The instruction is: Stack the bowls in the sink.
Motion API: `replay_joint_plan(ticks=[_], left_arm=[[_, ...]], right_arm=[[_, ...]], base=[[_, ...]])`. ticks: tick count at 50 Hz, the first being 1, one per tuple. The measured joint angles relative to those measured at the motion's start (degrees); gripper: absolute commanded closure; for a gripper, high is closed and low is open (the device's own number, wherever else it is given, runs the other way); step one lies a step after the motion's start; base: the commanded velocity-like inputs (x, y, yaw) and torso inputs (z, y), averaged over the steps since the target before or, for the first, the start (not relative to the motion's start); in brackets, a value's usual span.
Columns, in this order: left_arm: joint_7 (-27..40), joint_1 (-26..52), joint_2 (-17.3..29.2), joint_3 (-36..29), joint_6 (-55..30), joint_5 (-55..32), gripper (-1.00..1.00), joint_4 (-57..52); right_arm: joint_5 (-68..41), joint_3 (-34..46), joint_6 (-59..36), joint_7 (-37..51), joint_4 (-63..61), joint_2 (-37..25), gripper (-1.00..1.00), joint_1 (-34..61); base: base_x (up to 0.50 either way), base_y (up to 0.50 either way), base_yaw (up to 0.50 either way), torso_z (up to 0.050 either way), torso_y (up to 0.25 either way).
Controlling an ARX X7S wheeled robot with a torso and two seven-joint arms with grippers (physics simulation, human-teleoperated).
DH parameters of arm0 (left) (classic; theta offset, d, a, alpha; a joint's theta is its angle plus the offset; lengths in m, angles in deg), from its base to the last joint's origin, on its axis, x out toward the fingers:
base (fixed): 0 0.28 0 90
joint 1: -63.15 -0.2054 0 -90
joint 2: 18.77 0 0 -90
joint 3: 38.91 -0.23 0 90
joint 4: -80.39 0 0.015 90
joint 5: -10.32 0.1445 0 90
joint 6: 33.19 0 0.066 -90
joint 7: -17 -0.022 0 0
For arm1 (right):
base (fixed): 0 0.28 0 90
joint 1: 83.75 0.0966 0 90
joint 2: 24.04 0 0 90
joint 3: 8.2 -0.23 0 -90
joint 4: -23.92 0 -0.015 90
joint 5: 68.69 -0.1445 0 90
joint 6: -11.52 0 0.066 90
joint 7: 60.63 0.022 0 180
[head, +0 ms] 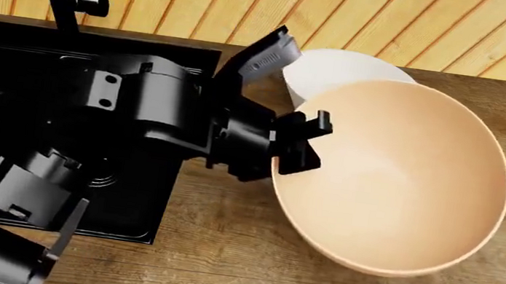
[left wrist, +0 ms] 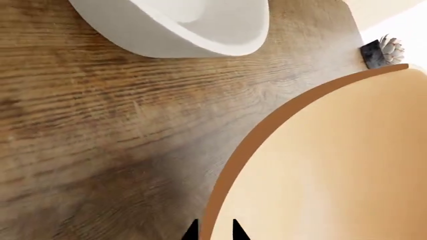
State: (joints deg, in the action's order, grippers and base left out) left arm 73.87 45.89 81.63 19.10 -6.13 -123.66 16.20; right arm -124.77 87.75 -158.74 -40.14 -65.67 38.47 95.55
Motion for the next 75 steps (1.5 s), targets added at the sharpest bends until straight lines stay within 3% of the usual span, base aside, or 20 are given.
replay_joint_plan(ticks=[14, 43, 61, 75], left_arm=[[7.4, -0.8, 4.3, 0.9, 3.4, -6.8, 1.00, -8.5], [16.0, 2.4, 17.1, 6.7, 10.7, -7.1, 1.00, -17.7], [21.4, 4.9, 21.6, 7.9, 15.0, -8.4, 1.00, -19.7], [21.9, 4.4, 22.7, 8.0, 16.6, -8.7, 1.00, -20.4]], right_arm=[[1.2, 0.1, 3.2, -0.2, 3.3, 0.2, -1.00, 0.6], [5.5, -5.0, 12.3, 5.3, 17.9, 4.6, -1.00, -3.5], [5.3, -13.7, 13.9, 17.0, 29.5, 9.2, -1.00, -4.8], [1.2, -26.1, 14.3, 29.3, 40.8, 12.3, -1.00, -4.3]], base=[[0.00, 0.00, 0.00, 0.000, 0.000], [0.00, 0.00, 0.00, 0.000, 0.000], [0.00, 0.00, 0.00, 0.000, 0.000], [0.00, 0.00, 0.00, 0.000, 0.000]])
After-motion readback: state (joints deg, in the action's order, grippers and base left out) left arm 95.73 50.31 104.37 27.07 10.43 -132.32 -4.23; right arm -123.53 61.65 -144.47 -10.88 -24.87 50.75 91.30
